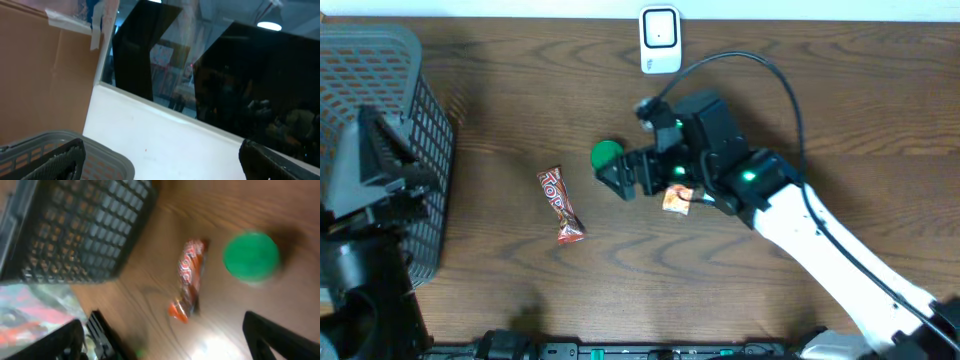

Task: Scan the item barcode
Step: 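Retract the left arm to rest and reach the right gripper to the jar, then grasp the green-capped jar with the right gripper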

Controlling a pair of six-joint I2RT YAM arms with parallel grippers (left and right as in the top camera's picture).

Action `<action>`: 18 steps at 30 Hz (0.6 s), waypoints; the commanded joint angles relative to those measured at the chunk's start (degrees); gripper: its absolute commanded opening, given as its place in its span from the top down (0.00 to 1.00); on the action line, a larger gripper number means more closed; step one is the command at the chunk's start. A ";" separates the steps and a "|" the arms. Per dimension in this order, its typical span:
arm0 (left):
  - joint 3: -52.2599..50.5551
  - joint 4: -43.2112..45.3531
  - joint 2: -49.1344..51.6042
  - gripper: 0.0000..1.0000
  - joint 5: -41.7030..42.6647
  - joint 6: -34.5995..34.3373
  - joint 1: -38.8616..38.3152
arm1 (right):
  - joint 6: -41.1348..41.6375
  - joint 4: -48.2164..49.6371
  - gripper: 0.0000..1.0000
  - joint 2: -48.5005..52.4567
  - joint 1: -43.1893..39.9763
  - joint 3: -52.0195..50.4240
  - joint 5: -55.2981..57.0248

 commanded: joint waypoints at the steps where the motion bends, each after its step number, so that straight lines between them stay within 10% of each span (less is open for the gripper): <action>1: 0.33 0.13 -0.61 0.02 -0.85 1.38 0.31 | 8.63 8.83 0.01 2.91 0.28 0.74 -3.28; 6: 0.33 0.15 -0.61 0.02 -0.85 1.25 0.24 | 36.35 16.44 0.01 4.50 0.31 0.98 4.94; 11: 0.33 0.15 -0.61 0.02 -0.85 1.16 -0.92 | 68.11 1.79 0.28 4.59 0.44 1.05 20.09; 14: 0.33 0.15 -0.61 0.02 -0.85 1.16 -1.01 | 72.91 0.52 0.03 4.61 0.59 1.27 22.12; 18: 0.33 0.28 -0.61 0.02 -0.83 0.68 -1.01 | 73.09 -2.82 0.01 5.66 0.66 4.96 23.37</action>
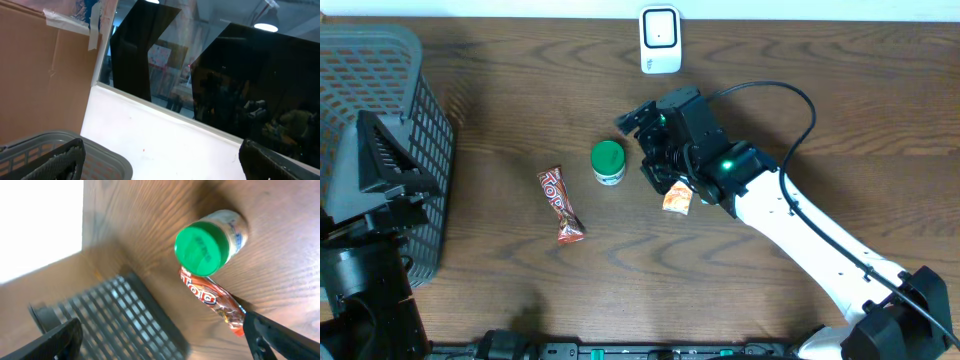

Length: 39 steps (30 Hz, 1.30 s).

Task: Scan the item barcode
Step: 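Grasp the green-capped jar with the right gripper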

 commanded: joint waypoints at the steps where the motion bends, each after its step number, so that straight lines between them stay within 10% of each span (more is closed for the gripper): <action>1: 0.33 0.57 -0.15 0.02 -0.76 0.72 -0.17 | 7.39 -4.52 0.01 1.86 0.70 6.08 5.33; 13: 0.33 0.96 -0.11 0.02 -0.76 -2.91 -0.17 | -0.98 -31.58 0.01 23.58 4.57 36.63 10.91; 39: 0.33 -3.41 -0.11 0.02 -5.92 -7.76 -0.17 | -5.20 -40.00 0.01 27.61 5.31 37.09 14.40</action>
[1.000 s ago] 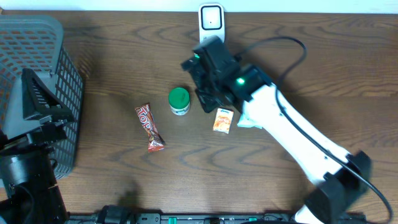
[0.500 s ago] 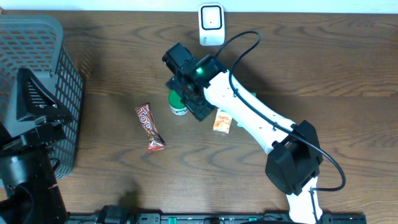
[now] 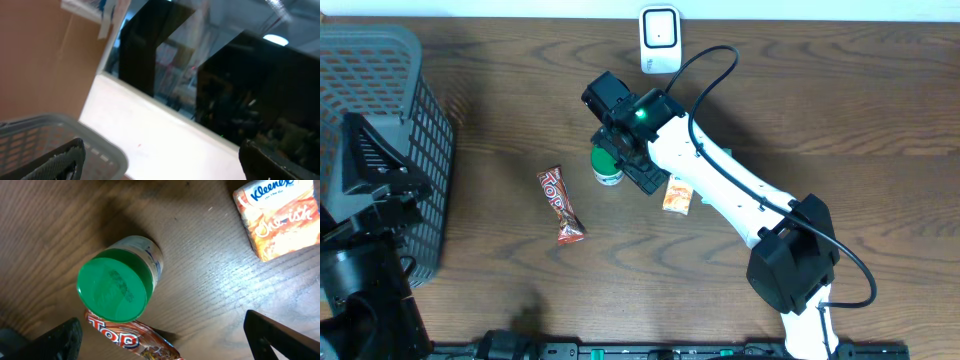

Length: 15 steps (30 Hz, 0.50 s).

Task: Scan the item barcode
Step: 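Grasp the green-capped jar with the right gripper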

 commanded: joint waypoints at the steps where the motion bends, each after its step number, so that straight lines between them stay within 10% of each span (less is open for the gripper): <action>1: 0.33 -1.66 -0.11 0.02 -2.40 -0.17 -0.17 | 2.21 0.02 0.01 -0.61 -0.72 1.14 1.81; 15: 0.33 0.48 -0.11 0.02 -2.45 -0.13 -0.17 | 20.24 3.76 0.01 2.51 0.46 1.11 -5.38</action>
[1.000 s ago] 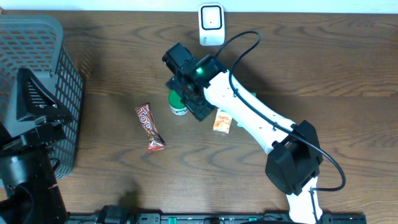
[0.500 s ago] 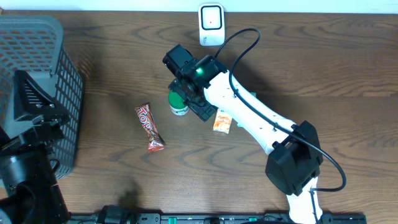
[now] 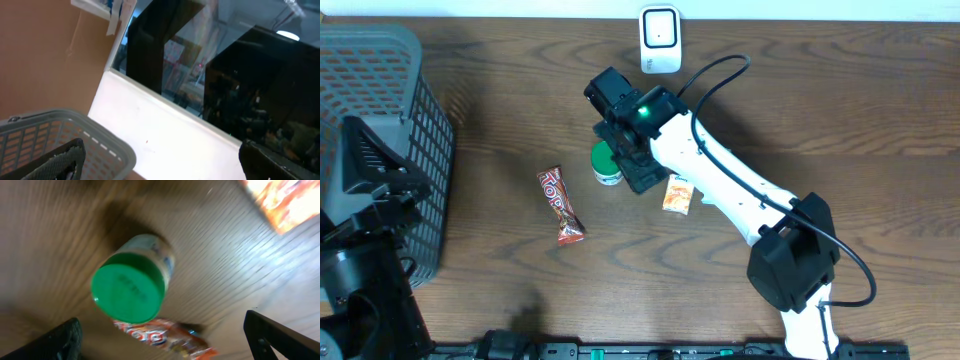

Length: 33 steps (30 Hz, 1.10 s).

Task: Scan the item barcode
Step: 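Grasp the green-capped jar with the right gripper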

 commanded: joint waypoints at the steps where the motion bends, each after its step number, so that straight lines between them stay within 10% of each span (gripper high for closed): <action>1: 0.33 1.33 -0.11 0.02 -1.01 0.09 -0.17 | 7.32 2.27 0.01 2.97 1.01 1.11 -3.28; 33: 0.33 1.51 -0.09 0.02 -1.86 0.13 -0.17 | 1.27 7.39 0.02 14.56 -0.59 1.14 -6.54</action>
